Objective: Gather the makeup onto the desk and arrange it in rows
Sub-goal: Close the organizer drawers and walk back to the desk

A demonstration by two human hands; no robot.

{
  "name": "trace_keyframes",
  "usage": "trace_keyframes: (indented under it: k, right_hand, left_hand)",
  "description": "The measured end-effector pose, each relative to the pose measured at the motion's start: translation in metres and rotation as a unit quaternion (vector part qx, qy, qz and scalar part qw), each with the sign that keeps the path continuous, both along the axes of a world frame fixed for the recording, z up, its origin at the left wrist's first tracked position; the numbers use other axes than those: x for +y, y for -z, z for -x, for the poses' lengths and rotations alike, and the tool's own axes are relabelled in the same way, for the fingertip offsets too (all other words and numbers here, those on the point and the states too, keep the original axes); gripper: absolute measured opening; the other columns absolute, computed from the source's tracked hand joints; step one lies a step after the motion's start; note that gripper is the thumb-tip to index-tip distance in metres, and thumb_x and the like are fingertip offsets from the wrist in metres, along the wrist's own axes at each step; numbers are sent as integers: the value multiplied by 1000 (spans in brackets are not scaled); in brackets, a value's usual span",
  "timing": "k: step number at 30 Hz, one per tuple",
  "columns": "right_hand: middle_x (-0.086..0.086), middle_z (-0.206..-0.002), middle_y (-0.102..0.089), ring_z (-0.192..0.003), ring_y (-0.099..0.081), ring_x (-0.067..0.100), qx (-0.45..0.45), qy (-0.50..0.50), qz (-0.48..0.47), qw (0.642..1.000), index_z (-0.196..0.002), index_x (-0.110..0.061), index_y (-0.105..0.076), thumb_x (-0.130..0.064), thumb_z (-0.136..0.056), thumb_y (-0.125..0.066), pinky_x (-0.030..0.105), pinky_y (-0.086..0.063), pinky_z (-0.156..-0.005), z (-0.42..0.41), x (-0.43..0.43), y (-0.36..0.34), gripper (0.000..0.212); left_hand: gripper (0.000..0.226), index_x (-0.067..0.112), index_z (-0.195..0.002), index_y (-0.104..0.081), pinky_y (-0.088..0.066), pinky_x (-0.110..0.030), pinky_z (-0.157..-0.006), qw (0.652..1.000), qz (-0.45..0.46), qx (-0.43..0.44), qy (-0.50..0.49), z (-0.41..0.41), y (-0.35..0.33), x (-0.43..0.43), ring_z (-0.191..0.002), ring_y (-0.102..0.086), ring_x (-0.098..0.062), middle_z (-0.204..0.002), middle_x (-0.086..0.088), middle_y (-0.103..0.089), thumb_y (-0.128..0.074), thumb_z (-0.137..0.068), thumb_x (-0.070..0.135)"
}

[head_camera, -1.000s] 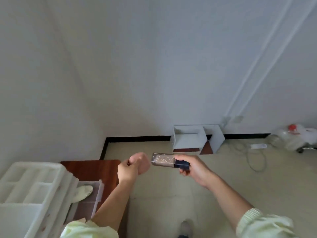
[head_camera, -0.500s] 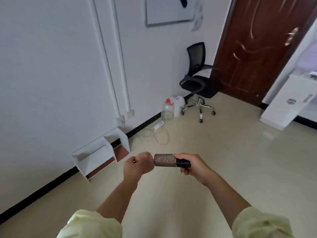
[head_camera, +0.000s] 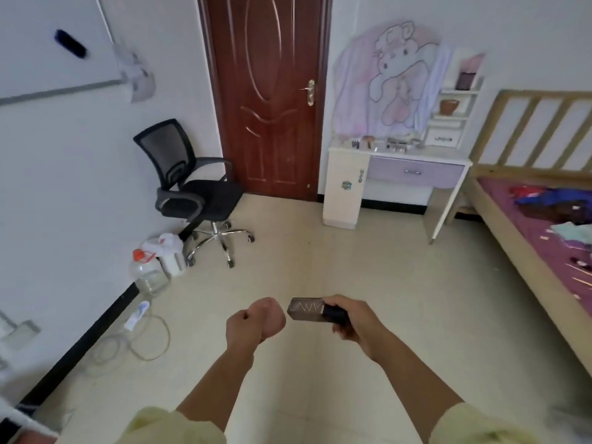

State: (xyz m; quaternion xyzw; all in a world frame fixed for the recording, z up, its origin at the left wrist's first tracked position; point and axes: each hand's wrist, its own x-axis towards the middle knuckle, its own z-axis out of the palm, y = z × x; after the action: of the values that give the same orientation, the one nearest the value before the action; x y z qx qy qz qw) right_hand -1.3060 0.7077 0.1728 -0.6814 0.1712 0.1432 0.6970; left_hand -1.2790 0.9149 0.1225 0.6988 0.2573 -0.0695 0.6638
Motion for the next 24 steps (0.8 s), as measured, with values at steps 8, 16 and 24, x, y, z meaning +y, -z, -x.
trace_keyframes:
  k: [8,16,24]
  right_hand:
    - [3,-61,-59,-50,-50,16,-22,99,0,995,-80,-9,-70,-26,-83,-67,25,-34,-50,-147,-135,-8,18]
    - [3,-64,-62,-48,-50,16,-14,196,-28,980,-86,-7,-69,-24,-84,-66,25,-33,-49,-309,-269,-17,17]
    - [4,-65,-63,-48,-50,15,-2,257,-37,966,-90,-5,-69,-25,-84,-66,24,-35,-47,-439,-413,-3,21]
  left_hand:
    - [21,3,-94,-60,-55,-40,-80,995,61,-27,72,-180,-9,-151,-83,-61,-24,-90,-10,-63,-66,-90,23]
    - [35,0,-109,-59,-53,-31,-66,988,96,1,121,-371,-8,-296,-99,-63,-29,-110,-17,-64,-70,-87,25]
    - [32,-1,-111,-62,-58,-32,-65,976,143,19,164,-513,-8,-454,-98,-65,-28,-107,-16,-66,-68,-88,22]
